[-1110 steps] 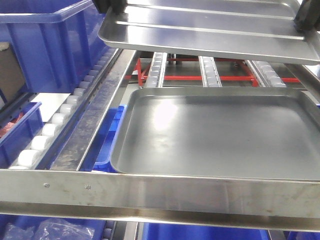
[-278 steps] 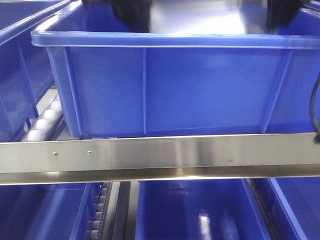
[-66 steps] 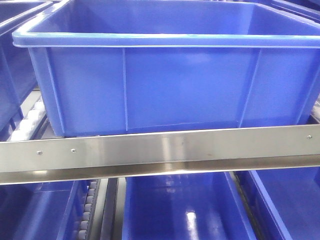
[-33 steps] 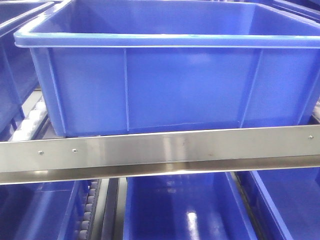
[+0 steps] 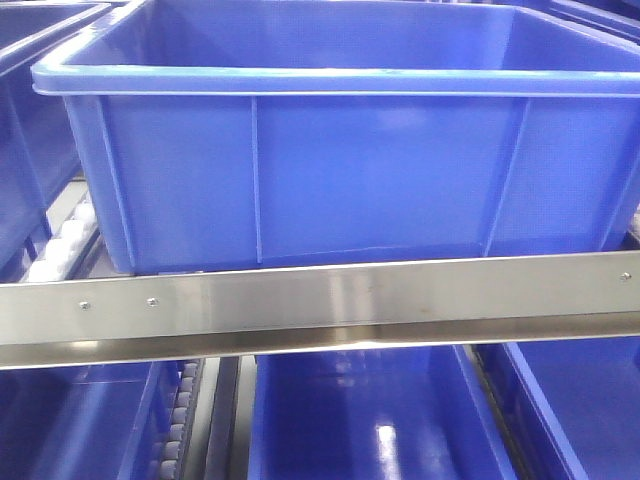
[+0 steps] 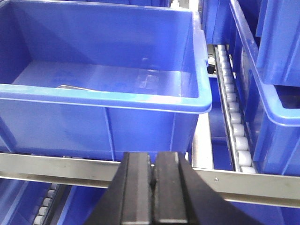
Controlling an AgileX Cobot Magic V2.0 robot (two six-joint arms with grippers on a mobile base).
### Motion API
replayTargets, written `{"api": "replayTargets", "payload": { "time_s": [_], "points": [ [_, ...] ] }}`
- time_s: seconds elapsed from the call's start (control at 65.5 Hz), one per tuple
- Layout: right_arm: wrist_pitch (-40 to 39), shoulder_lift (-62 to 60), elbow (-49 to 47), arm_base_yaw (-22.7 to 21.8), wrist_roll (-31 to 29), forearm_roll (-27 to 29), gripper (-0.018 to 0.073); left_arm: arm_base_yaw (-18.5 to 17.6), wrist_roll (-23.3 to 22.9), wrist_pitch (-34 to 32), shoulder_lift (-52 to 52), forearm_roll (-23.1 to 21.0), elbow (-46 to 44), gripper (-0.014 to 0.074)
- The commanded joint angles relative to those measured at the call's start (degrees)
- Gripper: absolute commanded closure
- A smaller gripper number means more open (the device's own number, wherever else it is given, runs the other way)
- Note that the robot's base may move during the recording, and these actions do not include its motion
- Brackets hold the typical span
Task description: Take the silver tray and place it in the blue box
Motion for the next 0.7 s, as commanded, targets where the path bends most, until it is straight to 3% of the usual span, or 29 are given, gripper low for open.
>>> {"api": "replayTargets", "payload": {
  "time_s": [0.0, 0.031, 0.076, 0.687],
  "points": [
    [-5.0, 0.5, -1.6, -0.1, -0.4, -0.4, 0.0508, 0.8, 0.0, -10.1, -1.0, -0.8, 2.5, 0.0701],
    [-5.0, 0.5, -1.6, -0.1, -0.4, -0.4, 0.0508, 0.8, 0.0, -12.8, -1.1, -0.8, 4.1, 0.0701],
    [-5.0, 0.5, -1.6, -0.1, -0.4, -0.4, 0.0508, 0.8, 0.0, -9.5, -1.1, -0.8, 3.3, 0.0701],
    [-5.0, 0.5, -1.6, -0.1, -0.4, -0.4, 0.0508, 0.7, 0.0, -10.3, -1.0, -1.1, 3.6, 0.0701]
  ]
}}
